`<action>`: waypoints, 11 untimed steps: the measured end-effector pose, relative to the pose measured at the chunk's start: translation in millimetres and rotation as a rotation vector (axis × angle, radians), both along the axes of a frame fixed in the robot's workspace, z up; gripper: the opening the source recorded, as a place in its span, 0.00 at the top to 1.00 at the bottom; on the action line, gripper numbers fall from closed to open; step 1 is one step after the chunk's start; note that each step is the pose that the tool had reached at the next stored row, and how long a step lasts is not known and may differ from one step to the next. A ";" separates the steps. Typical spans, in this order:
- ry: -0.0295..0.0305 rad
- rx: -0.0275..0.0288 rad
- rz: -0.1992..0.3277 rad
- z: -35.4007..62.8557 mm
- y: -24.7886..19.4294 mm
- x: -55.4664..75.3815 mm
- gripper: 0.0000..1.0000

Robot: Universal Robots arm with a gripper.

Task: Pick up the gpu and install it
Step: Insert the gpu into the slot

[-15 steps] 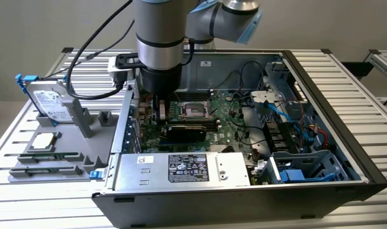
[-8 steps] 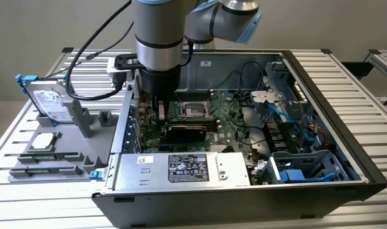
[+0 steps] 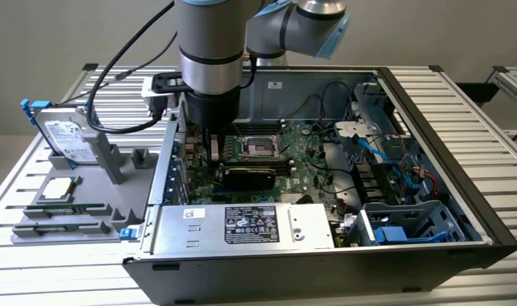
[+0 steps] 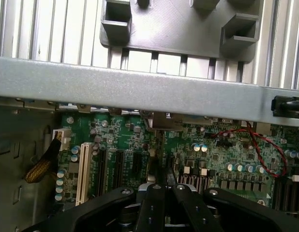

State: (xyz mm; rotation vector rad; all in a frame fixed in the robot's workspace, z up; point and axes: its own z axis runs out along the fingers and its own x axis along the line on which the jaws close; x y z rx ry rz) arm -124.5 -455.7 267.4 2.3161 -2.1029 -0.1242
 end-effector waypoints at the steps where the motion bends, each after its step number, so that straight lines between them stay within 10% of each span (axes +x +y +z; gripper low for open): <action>1: 0.0000 -0.0007 0.000 -0.3 0.0 0.0 0.89; 11: 0.0002 -0.0057 0.001 -3.1 0.0 -2.0 0.89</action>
